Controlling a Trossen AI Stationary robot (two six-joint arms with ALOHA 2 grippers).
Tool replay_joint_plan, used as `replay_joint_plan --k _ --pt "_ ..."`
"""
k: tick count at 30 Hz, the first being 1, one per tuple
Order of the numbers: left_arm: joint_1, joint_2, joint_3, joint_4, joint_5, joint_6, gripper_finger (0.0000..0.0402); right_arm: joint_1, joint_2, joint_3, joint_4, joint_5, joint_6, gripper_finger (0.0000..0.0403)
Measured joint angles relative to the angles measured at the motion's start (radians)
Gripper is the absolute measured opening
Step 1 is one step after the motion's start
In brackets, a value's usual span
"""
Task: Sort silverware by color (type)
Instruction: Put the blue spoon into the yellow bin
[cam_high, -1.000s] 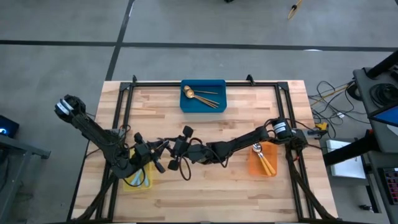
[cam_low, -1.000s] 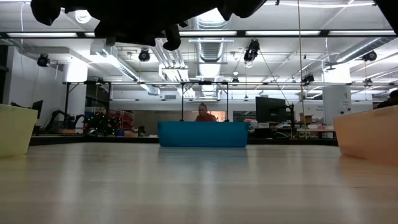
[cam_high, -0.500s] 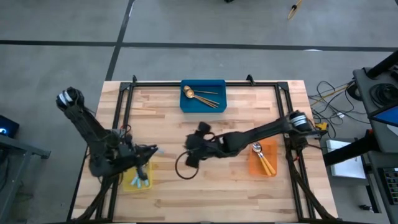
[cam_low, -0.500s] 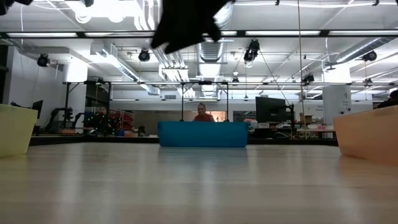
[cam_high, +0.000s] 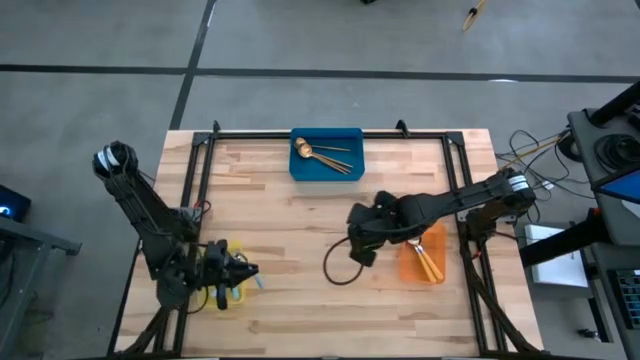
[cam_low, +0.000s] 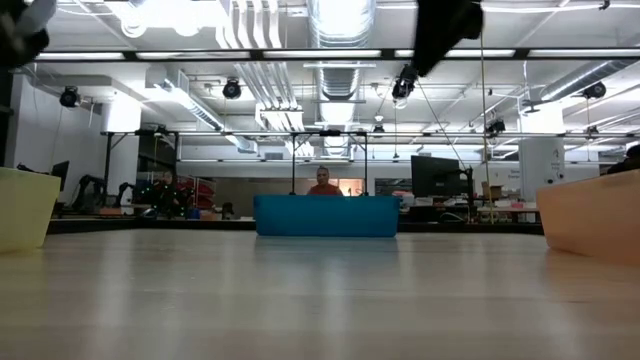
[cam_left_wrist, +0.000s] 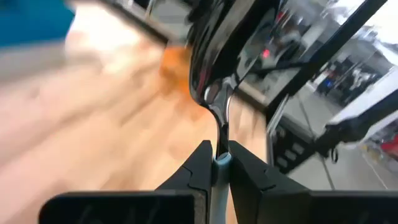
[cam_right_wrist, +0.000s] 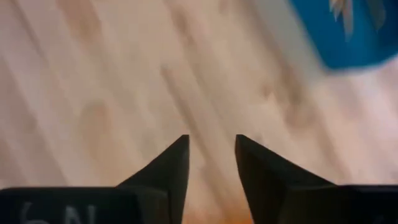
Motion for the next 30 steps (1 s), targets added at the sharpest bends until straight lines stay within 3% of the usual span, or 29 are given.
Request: replay_joint_plan --k 4,8,14,20,30 --pt "0.0 0.002 0.0 -0.162 0.066 -0.207 0.0016 0.01 -0.018 -0.03 -0.136 -0.121 0.076 0.0069" --pt "0.0 -0.001 0.0 -0.268 0.13 -0.321 0.0016 0.042 -0.023 -0.083 -0.235 -0.21 0.14 0.0018" --pt "0.0 -0.007 0.0 -0.318 0.153 -0.369 0.0016 0.096 -0.044 -0.228 -0.245 -0.351 0.224 0.0009" --pt "0.0 -0.009 0.0 -0.324 0.152 -0.368 0.0016 0.135 -0.115 -0.413 -0.22 -0.374 0.321 0.0008" --pt "0.0 -0.022 0.0 -0.337 0.153 -0.383 0.0016 0.137 -0.348 -0.682 0.0 -0.322 0.468 0.0008"
